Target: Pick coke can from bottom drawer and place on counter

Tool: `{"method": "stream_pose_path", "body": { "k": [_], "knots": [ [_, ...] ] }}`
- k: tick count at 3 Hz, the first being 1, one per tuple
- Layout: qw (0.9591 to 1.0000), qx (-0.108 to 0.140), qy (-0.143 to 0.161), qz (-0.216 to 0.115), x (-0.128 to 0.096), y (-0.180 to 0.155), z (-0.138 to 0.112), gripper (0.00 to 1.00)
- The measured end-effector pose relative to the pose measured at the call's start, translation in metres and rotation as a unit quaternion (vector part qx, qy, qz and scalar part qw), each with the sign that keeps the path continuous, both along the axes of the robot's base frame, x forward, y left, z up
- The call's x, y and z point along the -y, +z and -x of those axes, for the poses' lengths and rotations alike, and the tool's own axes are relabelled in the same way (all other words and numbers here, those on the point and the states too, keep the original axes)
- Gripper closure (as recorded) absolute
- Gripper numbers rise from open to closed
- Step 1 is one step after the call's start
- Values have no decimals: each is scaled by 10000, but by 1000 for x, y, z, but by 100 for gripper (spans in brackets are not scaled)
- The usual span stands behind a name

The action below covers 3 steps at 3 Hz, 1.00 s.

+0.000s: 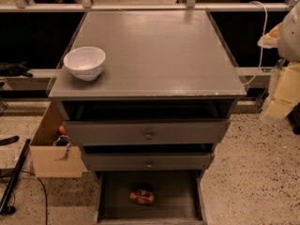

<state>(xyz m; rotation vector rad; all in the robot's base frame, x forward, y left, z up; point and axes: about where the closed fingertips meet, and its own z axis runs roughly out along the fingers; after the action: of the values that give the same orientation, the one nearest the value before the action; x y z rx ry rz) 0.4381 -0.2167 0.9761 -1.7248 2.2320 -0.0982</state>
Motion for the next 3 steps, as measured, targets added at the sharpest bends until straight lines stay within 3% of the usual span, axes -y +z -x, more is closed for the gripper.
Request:
{"method": "stream_pose_path", "body": {
  "k": [2, 3],
  "knots": [
    [9998, 45, -31, -189, -3, -5, -6, 0],
    [9962, 67, -112, -865, -7, -37, -12, 0]
  ]
}}
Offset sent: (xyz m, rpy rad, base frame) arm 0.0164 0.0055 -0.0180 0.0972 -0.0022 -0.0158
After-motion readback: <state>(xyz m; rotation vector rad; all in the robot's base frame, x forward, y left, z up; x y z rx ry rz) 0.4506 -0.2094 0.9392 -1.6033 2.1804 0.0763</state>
